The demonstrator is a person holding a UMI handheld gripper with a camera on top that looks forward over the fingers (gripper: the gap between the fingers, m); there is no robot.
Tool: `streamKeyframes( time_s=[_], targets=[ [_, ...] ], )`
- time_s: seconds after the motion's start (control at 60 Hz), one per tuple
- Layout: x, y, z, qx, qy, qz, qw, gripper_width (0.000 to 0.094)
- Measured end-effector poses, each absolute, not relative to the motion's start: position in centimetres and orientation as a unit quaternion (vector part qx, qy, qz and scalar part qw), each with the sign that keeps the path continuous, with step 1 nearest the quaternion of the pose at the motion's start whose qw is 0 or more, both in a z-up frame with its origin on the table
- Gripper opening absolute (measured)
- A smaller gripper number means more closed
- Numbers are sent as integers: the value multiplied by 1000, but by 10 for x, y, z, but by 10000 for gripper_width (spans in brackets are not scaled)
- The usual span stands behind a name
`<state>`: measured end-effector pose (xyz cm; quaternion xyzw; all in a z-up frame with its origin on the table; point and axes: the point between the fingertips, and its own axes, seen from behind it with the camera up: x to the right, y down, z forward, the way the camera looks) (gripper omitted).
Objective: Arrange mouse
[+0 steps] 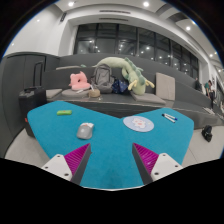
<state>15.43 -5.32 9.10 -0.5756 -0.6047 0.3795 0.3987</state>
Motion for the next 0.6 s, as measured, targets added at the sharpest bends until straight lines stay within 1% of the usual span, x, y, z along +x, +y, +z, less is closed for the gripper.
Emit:
streamKeyframes(
  time_s=[0.167, 0.317, 0.467, 0.6],
  targets=[
    [144, -125, 89, -569, -615, 386, 385, 849],
    [135, -170, 82, -567, -623, 389, 374, 849],
    [124, -192, 71, -569, -627, 383, 370, 848],
    [106, -194, 60, -580, -622, 378, 367, 851]
  ],
)
